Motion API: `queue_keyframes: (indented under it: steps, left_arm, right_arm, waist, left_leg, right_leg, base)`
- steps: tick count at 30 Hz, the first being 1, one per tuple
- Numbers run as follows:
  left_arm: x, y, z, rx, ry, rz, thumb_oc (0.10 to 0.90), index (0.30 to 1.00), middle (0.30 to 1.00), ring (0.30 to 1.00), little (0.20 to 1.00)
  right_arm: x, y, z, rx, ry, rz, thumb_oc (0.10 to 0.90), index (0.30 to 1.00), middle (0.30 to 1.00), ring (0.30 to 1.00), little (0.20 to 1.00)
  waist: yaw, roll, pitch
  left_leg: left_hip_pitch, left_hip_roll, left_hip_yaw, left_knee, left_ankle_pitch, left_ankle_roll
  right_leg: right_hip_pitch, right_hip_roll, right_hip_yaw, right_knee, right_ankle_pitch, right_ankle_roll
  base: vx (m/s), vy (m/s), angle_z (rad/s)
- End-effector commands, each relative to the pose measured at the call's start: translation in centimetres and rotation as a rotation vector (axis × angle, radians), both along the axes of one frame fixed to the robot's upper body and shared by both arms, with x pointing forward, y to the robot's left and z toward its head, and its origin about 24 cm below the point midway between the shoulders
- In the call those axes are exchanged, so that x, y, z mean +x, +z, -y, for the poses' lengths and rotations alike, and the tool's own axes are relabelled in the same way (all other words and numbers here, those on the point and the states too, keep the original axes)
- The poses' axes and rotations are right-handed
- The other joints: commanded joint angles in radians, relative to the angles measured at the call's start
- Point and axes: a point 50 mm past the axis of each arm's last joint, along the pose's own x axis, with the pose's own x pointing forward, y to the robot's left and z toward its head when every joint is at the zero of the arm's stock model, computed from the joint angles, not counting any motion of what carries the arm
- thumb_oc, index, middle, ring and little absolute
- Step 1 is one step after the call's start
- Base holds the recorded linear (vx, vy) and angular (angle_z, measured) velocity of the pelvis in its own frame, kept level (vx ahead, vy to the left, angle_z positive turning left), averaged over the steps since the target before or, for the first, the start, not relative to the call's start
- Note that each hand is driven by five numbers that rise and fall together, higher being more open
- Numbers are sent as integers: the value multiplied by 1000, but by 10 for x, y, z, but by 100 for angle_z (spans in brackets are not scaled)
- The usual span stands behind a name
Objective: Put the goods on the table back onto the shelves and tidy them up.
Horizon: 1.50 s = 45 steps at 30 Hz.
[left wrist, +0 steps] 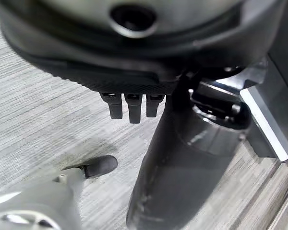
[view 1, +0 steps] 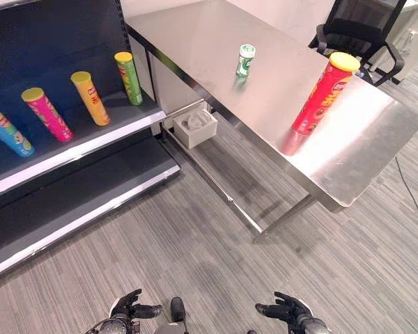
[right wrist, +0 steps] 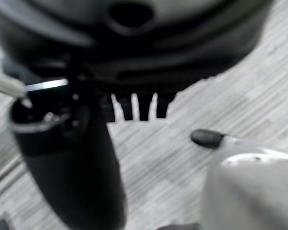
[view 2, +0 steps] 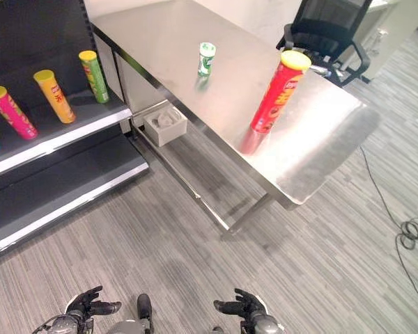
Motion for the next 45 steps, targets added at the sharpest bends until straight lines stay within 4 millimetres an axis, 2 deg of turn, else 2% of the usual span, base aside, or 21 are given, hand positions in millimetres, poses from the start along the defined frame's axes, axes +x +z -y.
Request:
queue_keyframes:
  steps: [1, 2, 3, 4, 6, 8, 10, 19, 23, 25, 26, 27, 28, 30, 32, 33, 34, 39, 40, 43, 45]
  left_arm:
    - [-1, 2, -4, 25, 3, 28, 800, 900, 900, 900, 900]
    - [-1, 2, -4, 28, -3, 22, 800, 900, 900, 900, 900]
    - [-1, 3, -4, 26, -3, 25, 800, 900, 900, 900, 900]
    - [-1, 3, -4, 26, -3, 26, 800, 900, 900, 900, 900]
    - [-2, 1, -5, 28, -9, 11, 800, 900, 900, 900, 900]
    - [0, 2, -6, 33, -22, 12, 800, 900, 900, 900, 900]
    - [1, 3, -6, 45, -47, 10, 800, 900, 900, 900, 900]
    - [2, -1, 6, 12, -57, 6, 800, 900, 900, 900, 900]
    - [4, 2, 5, 5, -42, 33, 800, 900, 900, 900, 900]
    - [5, 4, 3, 5, -36, 43, 800, 900, 900, 900, 900]
    - [5, 4, 3, 5, -36, 43, 800, 900, 900, 900, 900]
    - [8, 6, 6, -8, -47, 63, 800, 900, 900, 900, 900]
    - [9, 6, 8, -12, -46, 71, 800, 900, 900, 900, 900]
    - [9, 5, 12, -27, -24, 77, 800, 900, 900, 900, 900]
    - [7, 3, 13, -30, -19, 59, 800, 900, 900, 900, 900]
    - [6, 2, 14, -30, -22, 56, 800, 900, 900, 900, 900]
    - [4, 1, 15, -22, -34, 42, 800, 900, 900, 900, 900]
    - [7, 2, 11, -6, -21, 46, 800, 900, 900, 900, 900]
    - [5, 5, 3, 7, -2, 64, 800, 900, 900, 900, 900]
    - [-2, 4, -2, 19, 16, 44, 800, 900, 900, 900, 900]
    - [-6, 2, -2, 25, 11, 31, 800, 900, 900, 900, 900]
  right_arm:
    - [16, 17, 33, -82, -48, 92, 800, 900, 900, 900, 900]
    - [18, 19, 34, -89, -53, 101, 800, 900, 900, 900, 900]
    - [18, 19, 35, -94, -54, 100, 800, 900, 900, 900, 900]
    - [18, 19, 35, -94, -54, 100, 800, 900, 900, 900, 900]
    - [18, 20, 39, -103, -57, 93, 800, 900, 900, 900, 900]
    - [17, 20, 42, -111, -56, 90, 800, 900, 900, 900, 900]
    - [13, 19, 43, -118, -57, 77, 800, 900, 900, 900, 900]
    - [-18, 5, 46, -98, -140, -27, 800, 900, 900, 900, 900]
    - [-24, 5, 50, -77, -224, -9, 800, 900, 900, 900, 900]
    - [-27, 5, 51, -75, -240, -13, 800, 900, 900, 900, 900]
    - [-27, 5, 51, -75, -240, -13, 800, 900, 900, 900, 900]
    - [-31, 5, 54, -77, -258, -11, 800, 900, 900, 900, 900]
    - [-29, 7, 57, -81, -267, 3, 800, 900, 900, 900, 900]
    - [-26, 9, 59, -80, -300, 22, 800, 900, 900, 900, 900]
    - [-20, 13, 63, -82, -318, 56, 800, 900, 900, 900, 900]
    - [-16, 17, 65, -89, -316, 80, 800, 900, 900, 900, 900]
    - [-14, 21, 73, -108, -332, 101, 800, 900, 900, 900, 900]
    - [-1, 40, 93, -168, -400, 212, 800, 900, 900, 900, 900]
    - [-7, 61, 124, -241, -548, 303, 800, 900, 900, 900, 900]
    - [-10, 93, 162, -389, -653, 392, 800, 900, 900, 900, 900]
    - [-9, 128, 196, -528, -723, 475, 800, 900, 900, 900, 900]
  waist:
    - [1, 24, 3]
    - [-12, 46, 14]
    - [-14, 42, 13]
    - [-14, 45, 15]
    - [-24, 38, 19]
    - [-37, 25, 24]
    - [-46, 14, 23]
    - [-57, 7, -42]
    - [-64, 11, -27]
    - [-57, 8, -8]
    - [-60, 6, -11]
    - [-49, 4, 20]
    - [-43, -2, 32]
    - [-40, -3, 30]
    - [-40, 1, 18]
    - [-36, 5, 14]
    - [-25, 22, 7]
    - [-43, 29, -15]
    - [-51, 30, -35]
    - [-56, 29, -53]
    - [-58, 24, -60]
  left_leg:
    - [-17, -4, -61, 23, -13, -33]
    - [12, 1, -52, 5, -32, -29]
    - [38, -6, -45, 2, -59, -35]
    - [32, -1, -38, 2, -47, -32]
    - [57, 2, -28, 2, -65, -50]
    - [75, 2, -24, 2, -78, -68]
    - [90, 8, -23, 2, -89, -79]
    - [105, 64, -26, 61, -107, -119]
    - [66, 118, -28, 241, -90, -153]
    - [-5, 163, -58, 425, -19, -170]
    - [-11, 161, -60, 424, -16, -170]
    - [-88, 187, -93, 579, 43, -170]
    - [-136, 174, -116, 635, 41, -164]
    - [-174, 141, -126, 565, 2, -149]
    - [-174, 133, -117, 403, -24, -142]
    - [-166, 121, -125, 286, -20, -144]
    - [-178, 95, -171, 158, 41, -154]
    - [-86, 65, -186, 83, 17, -139]
    - [-20, 52, -150, 15, 12, -126]
    - [7, 42, -123, 2, -14, -116]
    - [20, 34, -109, 2, -29, -109]
  right_leg:
    - [-76, -1, -23, 193, 96, 30]
    - [-142, -19, -72, 255, 79, 20]
    - [-157, -47, -106, 232, 55, 31]
    - [-157, -44, -117, 224, 65, 18]
    - [-160, -38, -179, 53, 54, 21]
    - [-169, -16, -189, -121, 81, 38]
    - [-164, 5, -176, -214, 104, 52]
    - [-42, 99, -154, -330, 38, 1]
    - [-5, 138, -138, -338, 8, -32]
    - [18, 165, -127, -341, -12, -65]
    - [13, 164, -129, -340, -11, -65]
    - [43, 185, -132, -342, -29, -98]
    - [51, 187, -132, -347, -36, -104]
    - [57, 183, -124, -356, -48, -93]
    - [58, 171, -117, -358, -52, -72]
    - [60, 166, -109, -358, -54, -64]
    - [65, 170, -100, -351, -68, -58]
    - [61, 150, -72, -294, -85, -48]
    - [55, 135, -54, -285, -85, -30]
    - [60, 115, -50, -294, -77, -7]
    - [64, 103, -44, -303, -67, 8]
  base:
    - [114, 276, 21]
    - [235, 332, 5]
    - [166, 193, -13]
    - [162, 41, -73]
    - [183, -59, -61]
    - [206, -103, -10]
    - [193, -95, -31]
    - [182, -140, 3]
    - [132, -176, -21]
    - [74, -198, -27]
    - [49, -221, -29]
    - [36, -182, -33]
    - [73, -185, -20]
    - [93, 3, -10]
    - [154, 118, -35]
    - [243, 228, -29]
    - [179, 179, -20]
    - [169, 183, -46]
    - [227, 304, -48]
    - [127, 199, -48]
    - [63, 142, -29]
